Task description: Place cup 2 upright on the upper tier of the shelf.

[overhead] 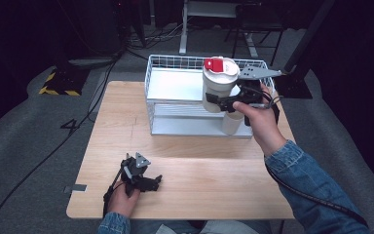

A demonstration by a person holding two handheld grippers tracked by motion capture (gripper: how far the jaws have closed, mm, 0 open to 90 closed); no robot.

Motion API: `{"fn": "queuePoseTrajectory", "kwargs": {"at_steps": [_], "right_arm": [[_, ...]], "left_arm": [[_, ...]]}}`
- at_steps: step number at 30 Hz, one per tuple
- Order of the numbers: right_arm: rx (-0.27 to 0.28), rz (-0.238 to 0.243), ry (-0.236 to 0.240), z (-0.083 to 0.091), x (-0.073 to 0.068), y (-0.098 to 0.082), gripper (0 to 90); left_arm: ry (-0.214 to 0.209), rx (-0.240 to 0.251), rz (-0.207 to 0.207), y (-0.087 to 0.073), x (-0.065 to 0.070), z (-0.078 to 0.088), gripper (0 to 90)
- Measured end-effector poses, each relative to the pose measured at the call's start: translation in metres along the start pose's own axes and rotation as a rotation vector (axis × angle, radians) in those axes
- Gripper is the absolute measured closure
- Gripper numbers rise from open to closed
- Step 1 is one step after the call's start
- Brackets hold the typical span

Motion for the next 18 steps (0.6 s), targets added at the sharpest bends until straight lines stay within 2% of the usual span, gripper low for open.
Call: {"fn": "queuePoseTrajectory", "kwargs": {"at_steps": [5, 13, 18], "right_arm": [[0.021, -0.02, -0.035, -0.013, 0.009, 0.011, 11.9], [0.041, -0.051, -0.088, -0.033, 0.026, 0.017, 11.9], [0.048, -0.068, -0.103, -0.043, 0.032, 0.019, 11.9]], "left_arm": [[-0.001, -0.001, 0.004, 0.0, 0.0, 0.0, 0.0], [0.0, -0.001, 0.001, 0.0, 0.0, 0.0, 0.0], [0.001, 0.003, 0.008, 0.0, 0.0, -0.001, 0.0]]}}
Point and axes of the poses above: each handheld gripper's, and its own axes: z roughly backward along the jaws, y roughly out of its top, x roughly to its right, the point moved 4 cm from there along -z, roughly forward along the jaws, and after that the axes turned 12 degrees about -z, right-handed, at the moved point
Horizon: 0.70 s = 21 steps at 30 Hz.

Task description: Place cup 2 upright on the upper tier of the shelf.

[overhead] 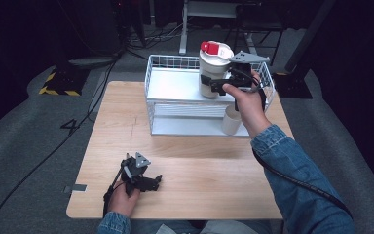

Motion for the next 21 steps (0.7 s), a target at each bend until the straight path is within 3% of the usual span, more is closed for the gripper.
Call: {"fn": "queuePoseTrajectory", "kwargs": {"at_steps": [12, 21], "right_arm": [[-0.01, -0.057, -0.038, -0.026, 0.008, -0.002, 11.9], [-0.021, -0.067, -0.049, -0.03, 0.01, -0.005, 11.8]], "left_arm": [[0.003, -0.003, -0.006, 0.0, 0.0, 0.0, 0.0], [0.002, -0.002, -0.006, 0.0, 0.0, 0.0, 0.0]]}}
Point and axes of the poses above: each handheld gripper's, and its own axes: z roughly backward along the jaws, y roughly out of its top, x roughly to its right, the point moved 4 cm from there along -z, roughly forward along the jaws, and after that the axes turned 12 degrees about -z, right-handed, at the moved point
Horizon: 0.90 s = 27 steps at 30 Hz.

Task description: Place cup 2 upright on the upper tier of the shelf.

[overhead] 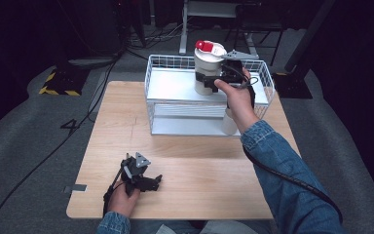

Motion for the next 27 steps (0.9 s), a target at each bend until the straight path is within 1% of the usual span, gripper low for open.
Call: {"fn": "queuePoseTrajectory", "kwargs": {"at_steps": [6, 10, 11, 12, 13, 15, 17, 19, 22, 24, 25, 27], "right_arm": [[-0.002, 0.006, 0.002, 0.0, 0.0, 0.0, 11.7], [0.008, 0.016, 0.005, -0.001, 0.0, -0.001, 11.4], [0.006, 0.023, 0.003, -0.001, 0.0, -0.001, 10.8], [-0.013, 0.046, 0.006, -0.002, 0.001, -0.001, 9.7], [-0.023, 0.062, -0.002, -0.002, 0.001, -0.001, 7.4], [-0.007, 0.062, -0.008, -0.002, 0.001, 0.0, 0.8], [-0.005, 0.057, -0.002, -0.001, 0.001, 0.0, 0.0], [-0.001, 0.061, -0.004, 0.0, 0.0, 0.001, 0.0], [-0.004, 0.065, -0.002, 0.004, -0.001, 0.002, 0.0], [0.005, 0.074, 0.0, 0.01, -0.002, 0.004, 0.0], [0.012, 0.079, -0.008, 0.015, -0.003, 0.005, 0.0], [0.016, 0.075, -0.003, 0.02, -0.002, 0.006, 0.0]], "left_arm": [[-0.001, 0.001, 0.003, 0.0, 0.0, 0.0, 0.0], [0.0, 0.001, 0.002, 0.0, 0.0, 0.0, 0.0], [0.0, 0.0, 0.001, 0.0, 0.0, 0.0, 0.0], [0.001, 0.0, 0.001, 0.0, 0.0, 0.0, 0.0], [-0.001, 0.0, 0.002, 0.0, 0.0, 0.0, 0.0], [-0.001, 0.001, 0.003, 0.0, 0.0, 0.0, 0.0], [-0.001, 0.001, 0.004, 0.0, 0.0, 0.0, 0.0], [-0.001, 0.0, 0.004, 0.0, 0.0, 0.0, 0.0], [-0.002, 0.001, 0.004, 0.0, 0.0, 0.0, 0.0], [-0.001, 0.003, 0.005, 0.0, 0.0, 0.0, 0.0], [-0.002, 0.001, 0.001, 0.0, 0.0, 0.0, 0.0], [0.001, 0.002, 0.002, 0.001, 0.0, -0.001, 0.0]]}}
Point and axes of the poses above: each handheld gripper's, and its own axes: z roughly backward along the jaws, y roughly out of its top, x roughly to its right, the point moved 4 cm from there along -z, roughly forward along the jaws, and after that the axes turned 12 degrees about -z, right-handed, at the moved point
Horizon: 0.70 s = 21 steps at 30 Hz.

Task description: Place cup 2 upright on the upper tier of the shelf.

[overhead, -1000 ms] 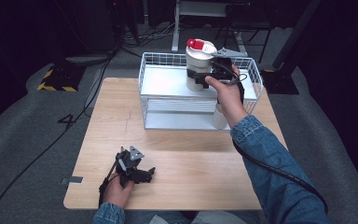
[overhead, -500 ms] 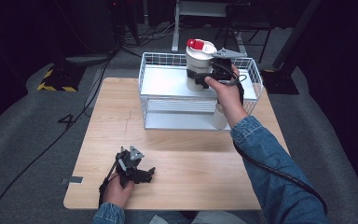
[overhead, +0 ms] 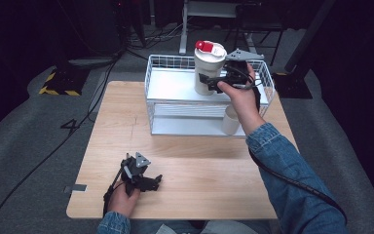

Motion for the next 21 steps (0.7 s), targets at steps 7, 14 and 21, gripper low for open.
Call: {"fn": "queuePoseTrajectory", "kwargs": {"at_steps": [7, 14, 21], "right_arm": [[-0.012, -0.002, 0.023, 0.02, 0.005, 0.001, 0.0], [-0.021, -0.002, 0.047, 0.043, 0.006, 0.001, 1.4], [-0.036, 0.01, 0.09, 0.068, 0.003, -0.003, 4.9]], "left_arm": [[-0.001, -0.002, 0.001, 0.0, 0.0, 0.0, 0.0], [-0.002, -0.002, 0.001, 0.0, 0.0, 0.0, 0.0], [-0.001, -0.002, 0.001, 0.0, 0.0, 0.0, 0.0]]}}
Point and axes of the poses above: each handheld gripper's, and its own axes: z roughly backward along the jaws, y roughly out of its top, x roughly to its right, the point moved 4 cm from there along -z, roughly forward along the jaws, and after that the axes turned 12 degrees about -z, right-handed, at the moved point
